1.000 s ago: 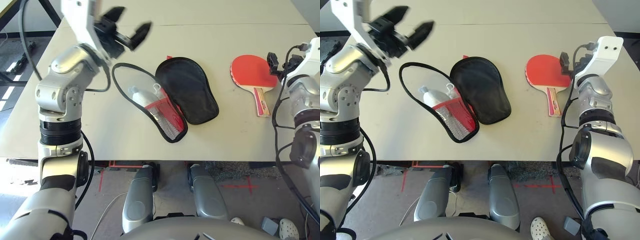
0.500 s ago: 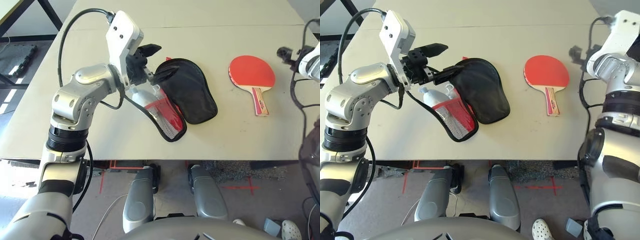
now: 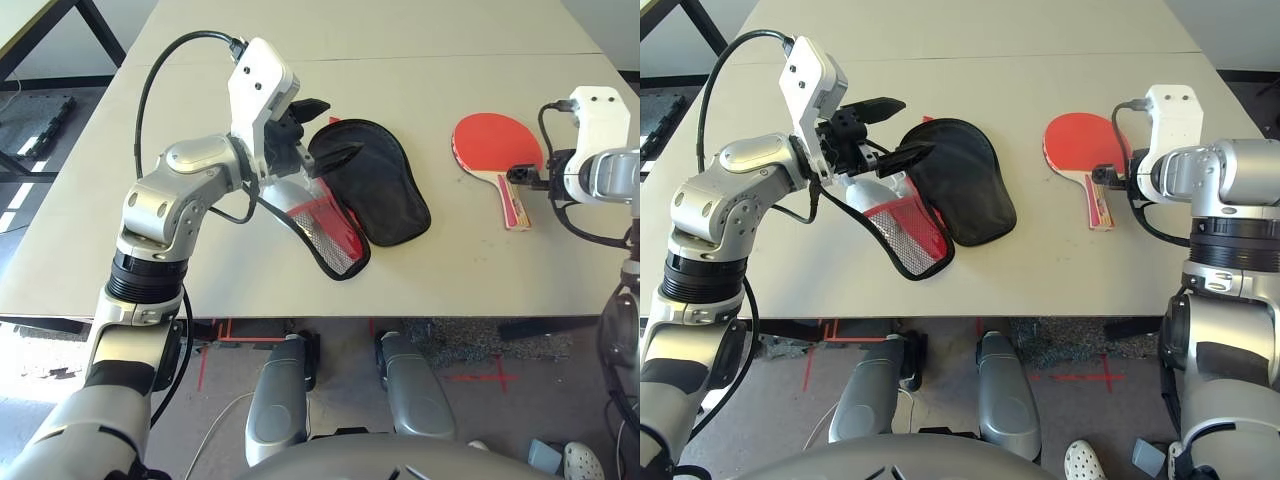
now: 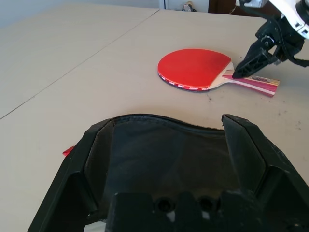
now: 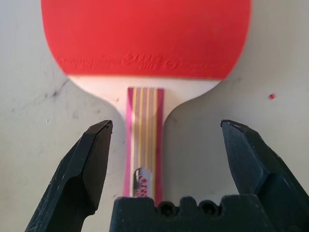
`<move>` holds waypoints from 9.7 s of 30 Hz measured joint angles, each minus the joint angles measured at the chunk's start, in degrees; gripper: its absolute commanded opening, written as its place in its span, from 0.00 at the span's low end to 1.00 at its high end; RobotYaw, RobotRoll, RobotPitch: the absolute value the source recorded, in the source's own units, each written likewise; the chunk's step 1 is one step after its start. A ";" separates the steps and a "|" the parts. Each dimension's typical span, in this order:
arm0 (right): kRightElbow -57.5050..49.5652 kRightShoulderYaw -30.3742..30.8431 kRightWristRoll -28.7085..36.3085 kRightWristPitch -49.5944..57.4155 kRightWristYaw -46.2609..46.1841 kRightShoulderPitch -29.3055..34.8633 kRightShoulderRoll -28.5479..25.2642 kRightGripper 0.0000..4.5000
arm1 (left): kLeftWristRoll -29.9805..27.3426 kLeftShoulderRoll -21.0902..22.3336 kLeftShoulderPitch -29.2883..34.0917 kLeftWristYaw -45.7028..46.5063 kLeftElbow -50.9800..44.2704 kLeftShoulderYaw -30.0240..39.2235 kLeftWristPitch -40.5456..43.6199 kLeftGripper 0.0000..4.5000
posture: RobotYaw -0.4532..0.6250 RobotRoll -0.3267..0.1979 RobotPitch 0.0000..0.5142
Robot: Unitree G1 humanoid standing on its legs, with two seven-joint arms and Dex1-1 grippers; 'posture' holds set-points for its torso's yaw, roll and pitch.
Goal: Store the ping-pong paddle in its case and zip it.
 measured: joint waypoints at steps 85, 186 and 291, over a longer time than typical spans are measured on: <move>-19.28 15.07 -0.25 5.64 2.07 0.10 23.14 0.45 | 1.50 -0.22 4.84 3.80 -4.50 -0.12 1.61 1.00 | 0.48 0.62 0.43; 8.89 2.69 19.41 -9.52 30.51 4.20 8.98 0.01 | 7.00 6.63 3.16 -1.81 -9.49 -4.70 10.60 1.00 | 0.52 0.62 0.48; 56.18 20.59 -18.95 -93.87 63.62 -16.77 6.19 0.99 | -8.00 10.56 10.01 1.18 -8.19 12.17 30.44 1.00 | 0.52 0.62 0.50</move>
